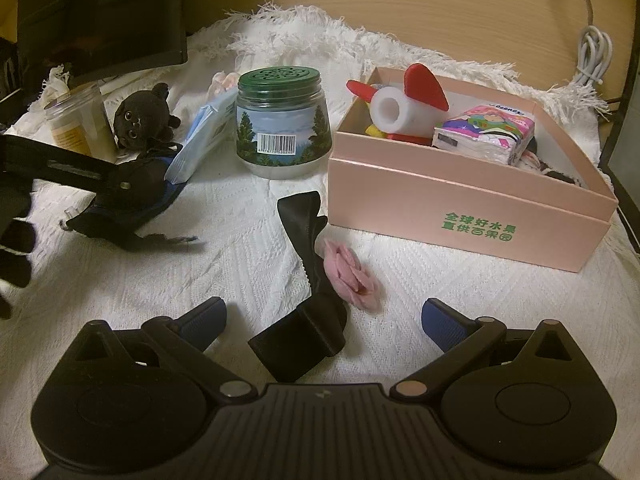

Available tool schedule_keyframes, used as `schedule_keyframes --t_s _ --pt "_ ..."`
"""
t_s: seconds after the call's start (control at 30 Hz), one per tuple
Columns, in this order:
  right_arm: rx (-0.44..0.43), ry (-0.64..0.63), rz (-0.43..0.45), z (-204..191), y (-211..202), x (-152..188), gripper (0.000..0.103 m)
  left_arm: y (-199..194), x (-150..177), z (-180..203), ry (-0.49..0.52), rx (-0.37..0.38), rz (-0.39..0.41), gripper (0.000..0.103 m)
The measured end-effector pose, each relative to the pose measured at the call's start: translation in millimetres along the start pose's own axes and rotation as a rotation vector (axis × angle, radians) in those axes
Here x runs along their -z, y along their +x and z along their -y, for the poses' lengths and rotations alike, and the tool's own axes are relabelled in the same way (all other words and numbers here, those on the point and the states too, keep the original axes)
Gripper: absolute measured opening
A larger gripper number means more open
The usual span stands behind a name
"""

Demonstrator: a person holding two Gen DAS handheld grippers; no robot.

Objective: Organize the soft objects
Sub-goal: 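Lift the ribbon with the right tool while the left tool keeps holding the pad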

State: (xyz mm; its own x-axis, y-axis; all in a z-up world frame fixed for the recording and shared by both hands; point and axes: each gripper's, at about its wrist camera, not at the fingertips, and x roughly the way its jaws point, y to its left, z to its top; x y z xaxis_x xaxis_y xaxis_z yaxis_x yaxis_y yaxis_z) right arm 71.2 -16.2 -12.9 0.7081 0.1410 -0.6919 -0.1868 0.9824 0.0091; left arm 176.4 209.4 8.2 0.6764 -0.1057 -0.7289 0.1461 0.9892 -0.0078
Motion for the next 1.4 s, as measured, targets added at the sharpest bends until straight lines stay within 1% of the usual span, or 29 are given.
schedule_keyframes --t_s 0.1,0.17,0.2,0.23,0.27,0.3,0.33,0.37,0.4,0.43,0.5,0.53,0.57,0.6,0.63,0.73,0.77,0.87,0.93,1.0,1.03,1.1,1.17,1.2,1.23,1.3,1.33,1.37,1.4 --pt "-0.002 -0.003 -0.013 -0.2 0.6 -2.1 0.103 5.9 -3.7 1.2 0.014 -0.011 0.015 0.087" --pt "-0.013 -0.016 -0.041 -0.1 1.1 -5.9 0.103 7.3 -5.1 -0.2 0.023 0.002 0.027 0.083" --pt "-0.029 -0.024 -0.067 0.7 0.2 -9.3 0.102 6.8 -4.9 -0.1 0.036 0.012 0.035 0.080" --pt "-0.050 -0.020 -0.082 2.7 -2.4 -12.7 0.102 5.7 -4.2 0.7 0.053 0.014 0.037 0.080" --pt "-0.051 -0.001 -0.061 5.5 -8.3 -14.2 0.102 4.2 -3.1 0.8 0.064 0.016 0.038 0.080" --pt "-0.031 0.020 -0.021 7.7 -15.5 -15.7 0.102 2.3 -2.2 0.2 0.065 0.017 0.039 0.080" --pt "-0.015 0.028 0.002 9.1 -19.4 -17.4 0.097 -0.8 -1.2 -1.6 0.055 0.015 0.038 0.080" --pt "-0.006 0.031 0.009 10.2 -20.8 -20.5 0.090 -3.2 -1.2 -3.4 0.042 0.012 0.036 0.079" --pt "-0.008 0.034 0.006 11.2 -19.7 -23.6 0.087 -7.3 -0.3 -5.5 0.029 0.012 0.037 0.079" --pt "-0.014 0.033 -0.013 11.5 -15.4 -27.8 0.081 -11.8 0.9 -6.9 0.023 0.013 0.040 0.079" --pt "-0.008 0.003 -0.063 7.9 -3.6 -31.6 0.061 -24.2 3.2 -8.5 0.027 0.019 0.054 0.075" --pt "0.005 -0.027 -0.092 4.8 2.7 -33.1 0.046 -30.6 4.4 -8.9 0.032 0.020 0.064 0.063" --pt "0.003 -0.050 -0.112 2.4 6.1 -33.8 0.037 -39.1 5.3 -9.9 0.037 0.017 0.079 0.041" --pt "-0.003 -0.058 -0.110 0.9 4.8 -35.7 0.032 -47.3 5.7 -11.5 0.040 0.008 0.089 0.006" --pt "0.003 -0.071 -0.113 -1.4 2.4 -39.0 0.031 -54.2 6.2 -13.9 0.036 0.002 0.100 0.012" --pt "-0.002 -0.098 -0.084 -3.4 -11.7 -49.7 0.031 -64.3 9.8 -21.6 0.027 0.007 0.098 0.012" --pt "-0.009 -0.100 -0.071 -2.8 -18.3 -50.5 0.031 -66.7 12.3 -25.3 0.010 0.010 0.097 0.012" --pt "-0.015 -0.104 -0.038 0.0 -32.7 -58.8 0.031 -73.7 16.4 -43.4 -0.125 0.037 0.105 0.013" --pt "-0.011 -0.110 -0.023 2.1 -37.3 -58.9 0.031 -79.3 19.0 -55.5 -0.222 0.013 0.115 0.013" --pt "-0.004 -0.103 -0.033 4.8 -34.7 -56.0 0.031 -81.7 18.9 -59.3 -0.273 0.012 0.117 0.017" --pt "0.002 -0.094 -0.046 6.0 -31.0 -52.9 0.031 -81.6 18.0 -56.6 -0.267 0.029 0.114 0.017" --pt "0.014 -0.080 -0.065 6.7 -23.4 -42.7 0.031 -77.5 14.4 -42.5 -0.198 0.033 0.102 0.017" --pt "0.031 -0.067 -0.088 7.1 -11.8 -32.8 0.032 -70.5 13.3 -23.3 -0.115 0.009 0.083 0.018" --pt "0.042 -0.060 -0.101 6.9 -6.5 -28.2 0.033 -64.4 12.6 -14.0 -0.081 -0.013 0.059 0.023" --pt "0.049 -0.053 -0.089 6.9 -4.5 -24.5 0.037 -61.8 14.5 -6.9 -0.050 -0.041 0.058 0.029" --pt "0.065 -0.061 -0.066 4.2 -5.7 -21.6 0.046 -57.5 14.8 6.0 0.013 -0.078 0.057 0.036" --pt "0.077 -0.071 -0.058 2.8 -5.4 -21.1 0.060 -54.8 14.6 12.2 0.043 -0.091 0.052 0.045" --pt "0.087 -0.074 -0.050 2.7 -5.2 -20.3 0.070 -52.3 14.1 16.3 0.063 -0.089 0.044 0.051" --pt "0.089 -0.073 -0.049 3.1 -4.7 -19.5 0.071 -49.9 13.8 18.6 0.075 -0.079 0.039 0.061"
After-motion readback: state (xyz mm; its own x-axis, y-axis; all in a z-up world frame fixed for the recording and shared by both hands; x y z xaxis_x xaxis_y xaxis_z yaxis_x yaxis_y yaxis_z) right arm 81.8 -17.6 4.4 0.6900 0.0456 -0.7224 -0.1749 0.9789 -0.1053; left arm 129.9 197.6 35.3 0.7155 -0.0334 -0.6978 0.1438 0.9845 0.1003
